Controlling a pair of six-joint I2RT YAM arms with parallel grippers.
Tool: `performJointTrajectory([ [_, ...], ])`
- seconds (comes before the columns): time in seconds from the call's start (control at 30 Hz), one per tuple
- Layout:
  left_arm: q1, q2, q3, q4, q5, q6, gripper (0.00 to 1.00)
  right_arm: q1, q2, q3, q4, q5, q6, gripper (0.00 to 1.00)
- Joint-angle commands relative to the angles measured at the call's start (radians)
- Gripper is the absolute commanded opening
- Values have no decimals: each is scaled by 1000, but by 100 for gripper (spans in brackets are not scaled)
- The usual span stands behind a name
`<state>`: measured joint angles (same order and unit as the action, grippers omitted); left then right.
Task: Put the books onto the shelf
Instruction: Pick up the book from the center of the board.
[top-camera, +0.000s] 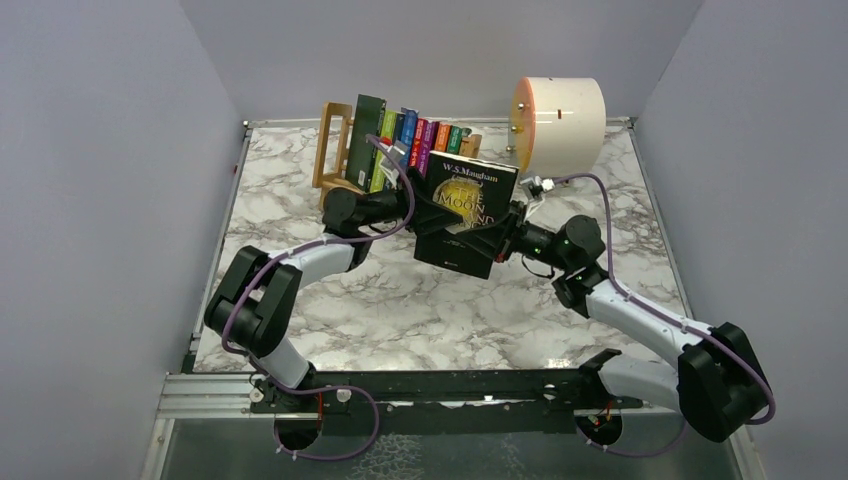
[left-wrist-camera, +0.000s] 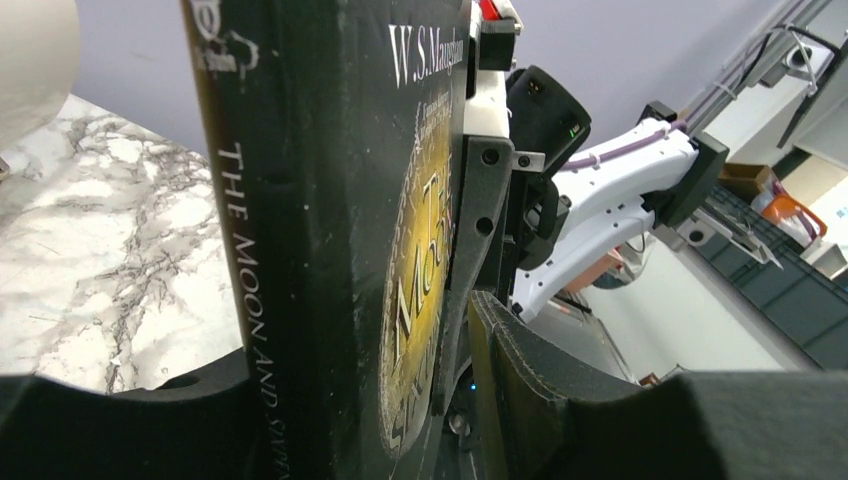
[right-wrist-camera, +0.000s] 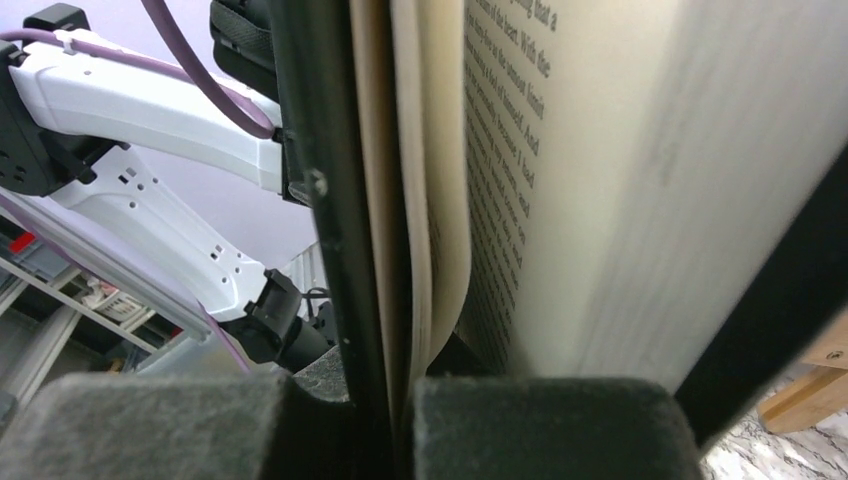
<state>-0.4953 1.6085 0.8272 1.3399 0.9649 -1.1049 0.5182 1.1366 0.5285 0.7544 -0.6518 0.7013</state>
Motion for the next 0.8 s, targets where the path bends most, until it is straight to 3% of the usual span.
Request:
performJointTrajectory([
  [0.0, 1, 11, 31, 26, 231, -13, 24, 0, -29, 70, -4, -21, -37, 1],
  [0.2, 32, 25, 26, 86, 280, -60, 33, -22, -54, 81, -57, -19, -70, 1],
  [0.4, 54, 79, 19, 302, 302, -228, 38, -52, -59, 87, -61, -46, -65, 1],
  [0.53, 62, 140, 21, 408, 300, -311, 37, -63, -43, 93, -37, -75, -42, 1],
  [0.77, 62, 154, 11, 433, 253, -320, 27, -64, -11, 84, 12, -97, -10, 1],
])
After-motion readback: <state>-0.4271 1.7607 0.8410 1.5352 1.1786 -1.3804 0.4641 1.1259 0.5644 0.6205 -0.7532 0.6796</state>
